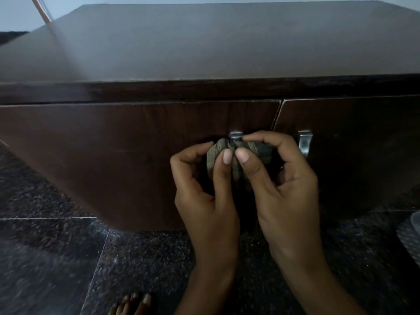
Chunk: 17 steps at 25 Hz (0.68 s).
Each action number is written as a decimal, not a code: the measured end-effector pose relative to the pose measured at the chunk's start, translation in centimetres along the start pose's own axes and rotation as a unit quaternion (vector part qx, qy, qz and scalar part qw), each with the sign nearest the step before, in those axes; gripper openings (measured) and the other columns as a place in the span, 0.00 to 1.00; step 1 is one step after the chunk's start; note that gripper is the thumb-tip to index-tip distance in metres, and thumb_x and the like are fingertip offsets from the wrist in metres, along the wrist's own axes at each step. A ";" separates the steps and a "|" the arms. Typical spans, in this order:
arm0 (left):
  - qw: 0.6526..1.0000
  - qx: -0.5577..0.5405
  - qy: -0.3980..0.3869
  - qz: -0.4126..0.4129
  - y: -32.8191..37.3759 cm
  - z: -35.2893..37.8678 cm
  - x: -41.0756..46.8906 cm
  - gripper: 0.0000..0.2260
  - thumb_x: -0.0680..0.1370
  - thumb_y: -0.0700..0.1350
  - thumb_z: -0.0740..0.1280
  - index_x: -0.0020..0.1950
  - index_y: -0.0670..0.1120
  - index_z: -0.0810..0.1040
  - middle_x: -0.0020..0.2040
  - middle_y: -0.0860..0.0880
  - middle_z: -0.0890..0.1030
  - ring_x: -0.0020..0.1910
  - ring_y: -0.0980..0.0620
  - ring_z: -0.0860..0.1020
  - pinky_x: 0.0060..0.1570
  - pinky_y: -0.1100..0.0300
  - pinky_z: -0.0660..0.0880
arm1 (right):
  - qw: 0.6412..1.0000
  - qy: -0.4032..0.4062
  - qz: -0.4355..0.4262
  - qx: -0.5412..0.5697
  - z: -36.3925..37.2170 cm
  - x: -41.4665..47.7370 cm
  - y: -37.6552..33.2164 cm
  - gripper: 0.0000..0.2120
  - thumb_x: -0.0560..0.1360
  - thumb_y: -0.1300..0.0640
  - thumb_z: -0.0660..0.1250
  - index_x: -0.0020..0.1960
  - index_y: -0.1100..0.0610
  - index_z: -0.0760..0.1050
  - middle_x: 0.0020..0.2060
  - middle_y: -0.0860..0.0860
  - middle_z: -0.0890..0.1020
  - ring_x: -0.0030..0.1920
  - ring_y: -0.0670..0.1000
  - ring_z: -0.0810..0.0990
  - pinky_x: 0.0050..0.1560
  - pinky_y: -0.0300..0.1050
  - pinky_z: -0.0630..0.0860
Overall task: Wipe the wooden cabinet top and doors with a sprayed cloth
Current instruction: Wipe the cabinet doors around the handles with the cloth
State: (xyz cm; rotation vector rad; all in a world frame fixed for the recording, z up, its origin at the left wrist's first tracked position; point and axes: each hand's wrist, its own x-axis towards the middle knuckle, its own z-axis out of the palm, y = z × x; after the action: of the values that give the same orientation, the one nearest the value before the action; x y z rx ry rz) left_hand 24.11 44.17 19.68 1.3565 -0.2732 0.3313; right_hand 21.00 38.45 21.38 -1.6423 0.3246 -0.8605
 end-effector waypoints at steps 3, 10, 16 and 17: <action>1.000 0.000 -0.014 -0.012 0.3 0.3 0.7 0.09 0.75 0.42 0.68 0.45 0.55 0.71 0.40 0.58 0.79 0.41 0.68 0.78 0.41 0.75 0.72 | 0.998 0.041 0.008 -0.040 0.4 0.5 -0.3 0.05 0.72 0.54 0.69 0.47 0.48 0.75 0.43 0.42 0.80 0.46 0.40 0.80 0.45 0.29 0.75; 0.998 0.015 -0.034 -0.046 0.2 -0.2 0.5 0.07 0.74 0.45 0.69 0.43 0.55 0.72 0.40 0.62 0.80 0.40 0.67 0.79 0.39 0.76 0.72 | 0.989 0.041 0.139 -0.001 0.1 0.3 -0.9 0.06 0.69 0.53 0.70 0.45 0.52 0.78 0.38 0.49 0.84 0.39 0.47 0.84 0.40 0.45 0.81; 0.999 0.026 -0.015 -0.044 0.6 0.2 1.0 0.08 0.75 0.42 0.69 0.42 0.54 0.71 0.37 0.58 0.80 0.38 0.66 0.78 0.38 0.74 0.72 | 0.991 0.050 0.117 -0.040 0.5 1.2 -1.8 0.04 0.70 0.55 0.71 0.43 0.53 0.78 0.36 0.48 0.83 0.37 0.45 0.83 0.37 0.40 0.80; 0.999 0.029 -0.014 -0.043 0.7 0.2 1.3 0.08 0.75 0.42 0.69 0.42 0.54 0.71 0.37 0.57 0.79 0.37 0.65 0.78 0.37 0.73 0.73 | 0.991 0.049 0.115 -0.047 0.6 1.5 -2.0 0.05 0.70 0.56 0.72 0.43 0.54 0.78 0.36 0.47 0.83 0.37 0.45 0.82 0.37 0.39 0.79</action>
State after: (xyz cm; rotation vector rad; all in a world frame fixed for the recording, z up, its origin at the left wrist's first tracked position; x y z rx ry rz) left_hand 25.05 44.20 20.80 1.4257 -0.2290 0.2489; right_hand 21.98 38.47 23.72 -1.6144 0.6196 -0.7606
